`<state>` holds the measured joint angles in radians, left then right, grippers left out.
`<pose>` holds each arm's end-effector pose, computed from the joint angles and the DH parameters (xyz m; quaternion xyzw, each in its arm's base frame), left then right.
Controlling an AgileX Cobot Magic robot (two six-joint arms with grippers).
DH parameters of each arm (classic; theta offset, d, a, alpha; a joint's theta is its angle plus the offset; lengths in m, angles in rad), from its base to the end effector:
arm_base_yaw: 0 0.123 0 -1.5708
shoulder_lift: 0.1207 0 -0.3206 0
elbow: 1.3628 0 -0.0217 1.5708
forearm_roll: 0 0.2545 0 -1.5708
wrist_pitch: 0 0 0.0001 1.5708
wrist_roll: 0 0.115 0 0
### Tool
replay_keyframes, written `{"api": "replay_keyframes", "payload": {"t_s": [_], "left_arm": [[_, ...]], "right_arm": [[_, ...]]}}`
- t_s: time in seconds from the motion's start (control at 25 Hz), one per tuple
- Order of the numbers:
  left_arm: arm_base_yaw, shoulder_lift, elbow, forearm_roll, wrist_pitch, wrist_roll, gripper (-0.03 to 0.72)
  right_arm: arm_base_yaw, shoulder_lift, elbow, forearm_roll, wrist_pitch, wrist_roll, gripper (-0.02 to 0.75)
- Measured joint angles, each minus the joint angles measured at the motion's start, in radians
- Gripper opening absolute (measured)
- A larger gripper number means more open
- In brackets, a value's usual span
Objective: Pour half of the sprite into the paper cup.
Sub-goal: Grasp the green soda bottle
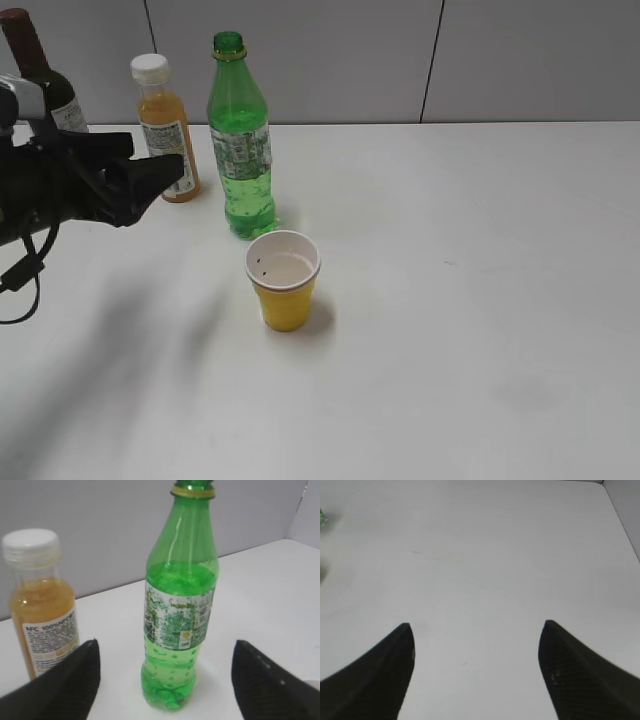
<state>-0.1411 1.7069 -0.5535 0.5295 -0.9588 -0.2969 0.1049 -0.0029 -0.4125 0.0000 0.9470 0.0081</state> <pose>0.3166 -0.0930 0.2022 0.1983 0.7357 -0.1976 0.6167 -0.0020 -0.0002 0.2528 -0.0409 0.8445 0.0301 0.5331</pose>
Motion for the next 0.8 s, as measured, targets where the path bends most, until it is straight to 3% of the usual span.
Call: {"api": "replay_keyframes", "payload": {"t_s": [0.36, 0.8], "left_arm": [[-0.004, 0.178, -0.115, 0.068, -0.072, -0.003, 0.686], [-0.049, 0.301, -0.235, 0.071, -0.072, -0.004, 0.693]], "right_arm": [[0.0, 0.0, 0.0, 0.0, 0.0, 0.0, 0.581], [0.0, 0.0, 0.0, 0.0, 0.0, 0.0, 0.581]]}}
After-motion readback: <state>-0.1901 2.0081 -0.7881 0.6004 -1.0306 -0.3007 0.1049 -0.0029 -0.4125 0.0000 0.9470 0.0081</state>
